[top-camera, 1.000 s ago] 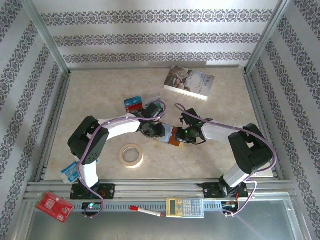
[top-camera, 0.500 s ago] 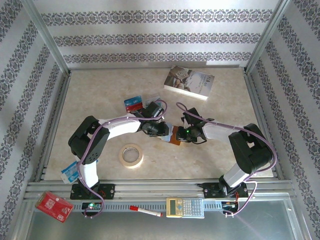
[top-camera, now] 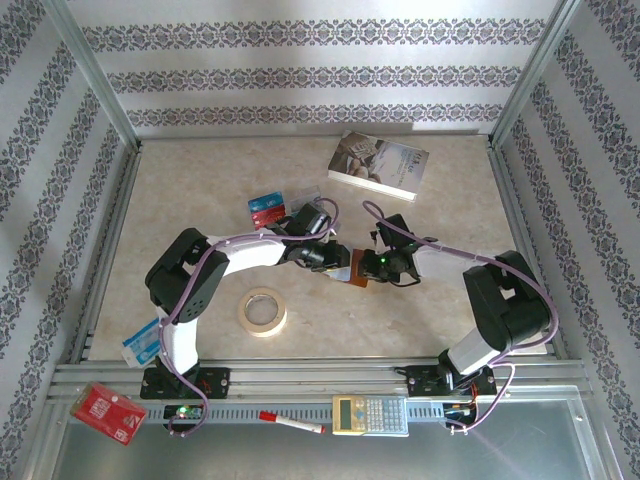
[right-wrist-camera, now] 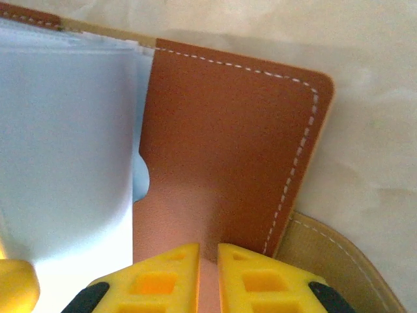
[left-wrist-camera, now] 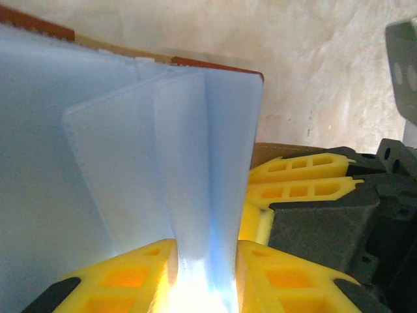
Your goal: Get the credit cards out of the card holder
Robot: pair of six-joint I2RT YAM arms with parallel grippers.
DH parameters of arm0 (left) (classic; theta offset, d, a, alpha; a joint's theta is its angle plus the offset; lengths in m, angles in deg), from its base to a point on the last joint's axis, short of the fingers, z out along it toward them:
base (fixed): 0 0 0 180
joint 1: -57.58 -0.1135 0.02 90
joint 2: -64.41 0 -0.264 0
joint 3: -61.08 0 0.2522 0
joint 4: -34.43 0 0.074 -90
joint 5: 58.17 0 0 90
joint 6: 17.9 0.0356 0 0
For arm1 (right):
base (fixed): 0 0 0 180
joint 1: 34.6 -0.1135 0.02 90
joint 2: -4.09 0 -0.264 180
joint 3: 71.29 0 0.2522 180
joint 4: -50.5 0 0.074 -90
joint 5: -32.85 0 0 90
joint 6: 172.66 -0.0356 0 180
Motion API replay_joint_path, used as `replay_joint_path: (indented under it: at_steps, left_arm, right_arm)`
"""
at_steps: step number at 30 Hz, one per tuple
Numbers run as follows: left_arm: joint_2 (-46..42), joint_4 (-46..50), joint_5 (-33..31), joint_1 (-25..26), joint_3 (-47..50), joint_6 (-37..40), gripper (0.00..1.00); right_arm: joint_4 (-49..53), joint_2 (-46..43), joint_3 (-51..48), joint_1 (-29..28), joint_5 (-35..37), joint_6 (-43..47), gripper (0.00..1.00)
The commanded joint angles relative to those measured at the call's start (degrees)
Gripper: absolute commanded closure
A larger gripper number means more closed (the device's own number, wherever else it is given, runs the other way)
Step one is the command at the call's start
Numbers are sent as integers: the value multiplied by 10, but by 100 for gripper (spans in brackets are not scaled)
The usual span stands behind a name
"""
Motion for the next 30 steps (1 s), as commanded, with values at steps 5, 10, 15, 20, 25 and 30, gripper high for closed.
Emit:
replay_joint_path:
  at_steps: [5,10,15,20,25,30]
  left_arm:
    - [8,-16,1,-2,-10,-2,72]
    - [2,-56,26,-2,-1,-18,72]
    - [-6,-110,53,-2,8,-38,69]
    - [5,-78,21,-5,7,-27,73]
    - [6,-62,10,-5,5,-19,75]
    - [-16,-38,-11,-6,4,-8,75]
  right_arm:
    - [3,-15,-7,7,-15,17,83]
    - [1,-8,-7,9,-11,15,83]
    - [7,2,-6,12,0,13,83]
    - [4,-16,-11,19,-5,6,83]
    - [4,-79,-14,31,-15,-4,83]
    - [9,-144,-9,35,-25,-15,82]
